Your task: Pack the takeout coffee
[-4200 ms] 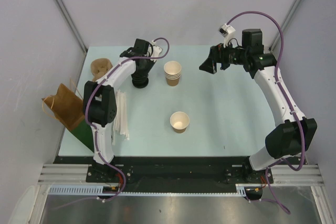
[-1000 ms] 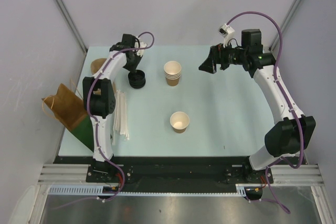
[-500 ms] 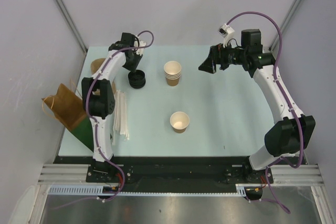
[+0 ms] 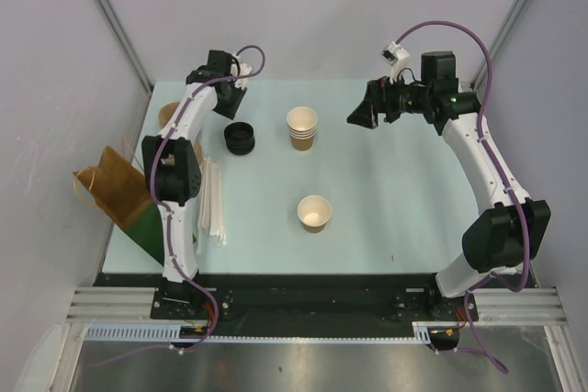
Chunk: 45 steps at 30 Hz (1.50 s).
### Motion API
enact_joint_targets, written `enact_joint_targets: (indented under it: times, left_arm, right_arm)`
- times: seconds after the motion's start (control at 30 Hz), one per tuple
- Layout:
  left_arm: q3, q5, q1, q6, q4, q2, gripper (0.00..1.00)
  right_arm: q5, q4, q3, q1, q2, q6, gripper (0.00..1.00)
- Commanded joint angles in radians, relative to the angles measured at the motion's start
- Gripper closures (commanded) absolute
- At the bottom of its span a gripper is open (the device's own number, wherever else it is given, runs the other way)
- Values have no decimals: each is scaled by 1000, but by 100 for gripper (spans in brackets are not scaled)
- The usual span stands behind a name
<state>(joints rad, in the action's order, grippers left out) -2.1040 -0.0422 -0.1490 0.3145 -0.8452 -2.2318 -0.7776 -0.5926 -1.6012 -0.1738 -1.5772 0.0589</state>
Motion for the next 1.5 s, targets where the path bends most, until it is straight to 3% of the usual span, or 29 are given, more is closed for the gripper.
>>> enact_joint_targets:
  times: [0.0, 0.17, 0.43, 0.7, 0.77, 0.93, 1.33, 1.47]
  left_arm:
    - [-10, 10, 8, 0, -8, -15, 62]
    - [7, 16, 8, 3, -6, -19, 57]
    - [4, 21, 9, 6, -12, -42, 65]
    - [6, 24, 11, 11, -18, -60, 66]
    - [6, 24, 9, 9, -17, -60, 72]
    - [9, 25, 9, 8, -18, -60, 74]
    - [18, 33, 9, 3, -20, -23, 100]
    - [16, 33, 9, 0, -22, 7, 100]
  right_arm:
    - [-22, 33, -35, 7, -3, -7, 0]
    - [-20, 33, -34, 7, -4, -7, 0]
    - [-17, 31, -31, 8, -4, -4, 0]
    - [-17, 33, -31, 7, -9, -4, 0]
    - [-17, 33, -31, 7, -10, -4, 0]
    - [-17, 33, -31, 7, -10, -5, 0]
    - [-17, 34, -31, 8, -7, -8, 0]
    - [-18, 36, -32, 8, -4, -11, 0]
